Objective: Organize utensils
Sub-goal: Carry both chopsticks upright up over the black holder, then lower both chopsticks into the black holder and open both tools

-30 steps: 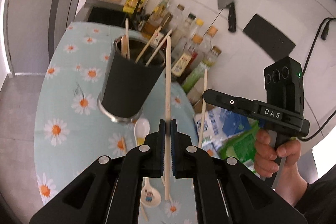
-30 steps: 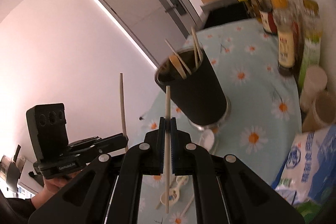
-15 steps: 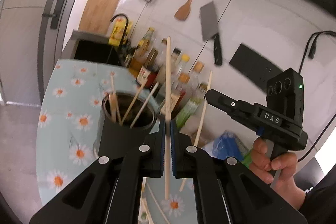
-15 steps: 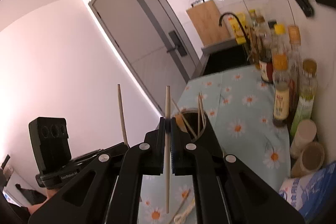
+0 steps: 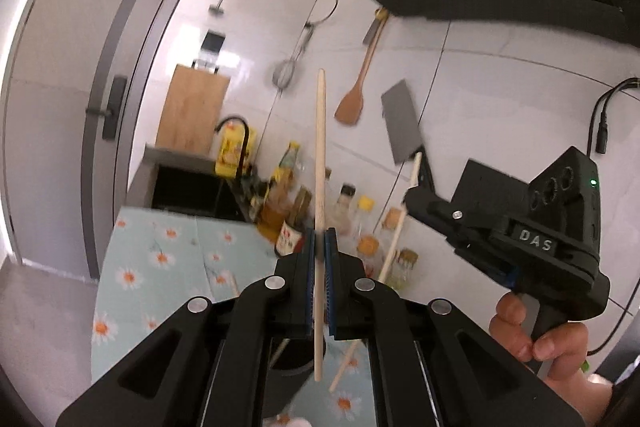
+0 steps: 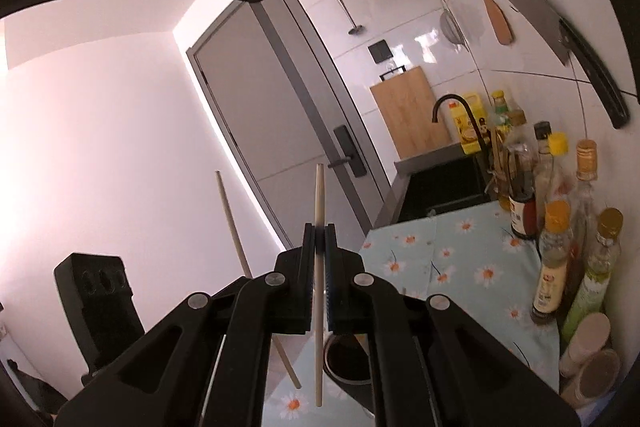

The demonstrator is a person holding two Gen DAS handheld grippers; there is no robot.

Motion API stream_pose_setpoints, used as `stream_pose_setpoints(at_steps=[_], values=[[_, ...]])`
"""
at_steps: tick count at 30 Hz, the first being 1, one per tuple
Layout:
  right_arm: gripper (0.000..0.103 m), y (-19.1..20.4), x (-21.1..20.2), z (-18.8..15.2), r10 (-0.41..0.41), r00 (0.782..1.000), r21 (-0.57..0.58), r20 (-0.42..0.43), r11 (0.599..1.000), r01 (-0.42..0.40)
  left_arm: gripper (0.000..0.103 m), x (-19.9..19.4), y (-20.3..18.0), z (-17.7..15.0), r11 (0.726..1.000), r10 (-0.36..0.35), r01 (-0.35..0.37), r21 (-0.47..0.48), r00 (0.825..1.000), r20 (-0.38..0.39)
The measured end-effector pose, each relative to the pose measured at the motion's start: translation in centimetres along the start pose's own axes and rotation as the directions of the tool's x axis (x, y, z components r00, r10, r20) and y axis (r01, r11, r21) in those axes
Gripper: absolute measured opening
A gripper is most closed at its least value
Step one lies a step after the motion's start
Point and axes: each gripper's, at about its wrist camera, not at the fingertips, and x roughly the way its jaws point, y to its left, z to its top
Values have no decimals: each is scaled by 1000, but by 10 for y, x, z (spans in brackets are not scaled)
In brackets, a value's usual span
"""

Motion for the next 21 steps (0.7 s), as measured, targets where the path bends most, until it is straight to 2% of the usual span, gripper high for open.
stream_pose_setpoints(at_steps=[3, 6, 13, 21], values=[[6, 1, 4, 7, -19, 999, -29, 42, 999, 21, 4, 6, -4, 6, 999, 11, -12, 35, 999, 33], [6, -1, 7, 11, -4, 997, -34, 78, 999, 6, 4, 14, -1, 9, 999, 13, -15, 38, 999, 42], [6, -14, 22, 5, -22, 995, -48, 95, 998, 27, 4, 31, 11, -2, 999, 6, -7, 35, 999, 37], [6, -29, 43, -15, -55, 997, -43, 62, 997, 58, 4, 49, 19, -24, 997, 38, -38, 60, 999, 6]])
